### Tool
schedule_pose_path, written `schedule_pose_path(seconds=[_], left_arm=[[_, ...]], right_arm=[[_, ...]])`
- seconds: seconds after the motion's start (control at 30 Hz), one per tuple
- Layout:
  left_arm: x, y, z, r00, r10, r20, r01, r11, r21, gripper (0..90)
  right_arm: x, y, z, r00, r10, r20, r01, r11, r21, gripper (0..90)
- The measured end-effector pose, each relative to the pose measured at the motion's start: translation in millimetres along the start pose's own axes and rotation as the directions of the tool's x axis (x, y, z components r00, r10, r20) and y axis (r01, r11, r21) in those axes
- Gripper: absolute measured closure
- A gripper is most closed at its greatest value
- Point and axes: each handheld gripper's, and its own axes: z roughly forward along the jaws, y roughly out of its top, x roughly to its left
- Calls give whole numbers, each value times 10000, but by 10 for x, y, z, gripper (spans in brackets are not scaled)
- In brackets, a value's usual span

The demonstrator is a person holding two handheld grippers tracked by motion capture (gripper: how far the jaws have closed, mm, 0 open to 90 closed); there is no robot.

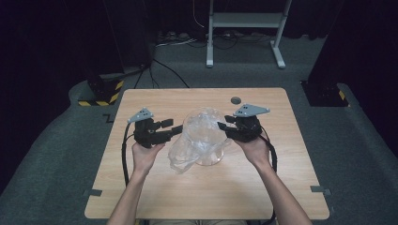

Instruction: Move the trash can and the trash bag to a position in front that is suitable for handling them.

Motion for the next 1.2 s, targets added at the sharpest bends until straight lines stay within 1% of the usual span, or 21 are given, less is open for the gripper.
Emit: schedule_pose_path(seconds=[0.07, 0.13, 0.17, 0.27, 0.3, 0.37, 0.43, 0.47, 0.5, 0.63, 0.67, 0.7, 0.77, 0.83, 0.93, 0.97, 1.0, 1.03, 1.1, 1.17, 1.2], left_arm=[[-13, -29, -51, 9998, -70, 180, 71, 9999, -73, 374], [-36, -58, -114, 9995, -145, 288, 150, 9998, -148, 359], [-53, -67, -128, 9996, -118, 275, 122, 9998, -128, 356], [-106, -92, -118, 9996, 199, 217, -205, 9994, 274, 373], [-126, -108, -97, 9994, 284, 199, -292, 9987, 414, 398], [-151, -135, -41, 9989, 408, 241, -424, 9964, 739, 495], [-172, -165, 39, 9982, 566, 204, -586, 9910, 1204, 606], [-178, -182, 85, 9977, 652, 201, -674, 9870, 1462, 651], [-183, -192, 108, 9976, 669, 180, -689, 9854, 1557, 713], [-183, -204, 170, 9943, 1061, -143, -1017, 9779, 1827, 862], [-174, -197, 177, 9929, 1150, -295, -1077, 9772, 1829, 881], [-154, -185, 182, 9897, 1295, -615, -1161, 9757, 1859, 897], [-109, -164, 192, 9819, 1506, -1152, -1277, 9743, 1853, 900], [-62, -151, 209, 9753, 1569, -1555, -1298, 9767, 1710, 900], [9, -153, 232, 9714, 1446, -1883, -1208, 9838, 1325, 900], [18, -159, 235, 9734, 1325, -1870, -1113, 9866, 1197, 896], [20, -160, 231, 9733, 1293, -1895, -1100, 9879, 1092, 874], [16, -158, 219, 9742, 1237, -1889, -1060, 9892, 1010, 833], [0, -145, 182, 9813, 991, -1652, -864, 9928, 826, 719], [-23, -137, 132, 9868, 788, -1413, -687, 9948, 750, 607], [-31, -150, 74, 9937, 494, -1003, -445, 9977, 506, 555]], right_arm=[[16, -16, -6, 10000, -97, 0, 97, 9999, 60, 622], [19, -34, -3, 9998, -167, -65, 168, 9998, 134, 674], [23, -45, 3, 9997, -202, -104, 204, 9996, 206, 707], [40, -78, 34, 9990, -383, -217, 392, 9983, 439, 795], [54, -90, 44, 9987, -454, -227, 465, 9977, 492, 827], [69, -104, 61, 9980, -595, -219, 606, 9967, 548, 872], [77, -114, 71, 9978, -639, -174, 647, 9963, 559, 893], [75, -115, 73, 9978, -646, -154, 654, 9963, 564, 896], [70, -116, 71, 9980, -623, -131, 629, 9965, 542, 900], [42, -126, 27, 9984, -557, 30, 555, 9977, 379, 900], [32, -131, 17, 9985, -544, 67, 541, 9980, 341, 900], [18, -140, 1, 9987, -501, 119, 497, 9983, 318, 900], [-16, -170, -36, 9989, -390, 243, 385, 9990, 218, 900], [-53, -203, -77, 9991, -284, 321, 281, 9995, 108, 900], [-95, -248, -133, 9993, -43, 365, 43, 10000, -3, 897], [-113, -263, -154, 9995, 113, 293, -111, 9999, -63, 859], [-122, -272, -174, 9994, 254, 232, -250, 9996, -159, 815], [-122, -278, -201, 9991, 354, 235, -346, 9989, -313, 772], [-105, -274, -273, 9986, 465, 247, -449, 9971, -610, 712], [-67, -257, -348, 9986, 491, 173, -475, 9954, -826, 653], [-50, -248, -374, 9987, 485, 137, -471, 9951, -874, 631]])
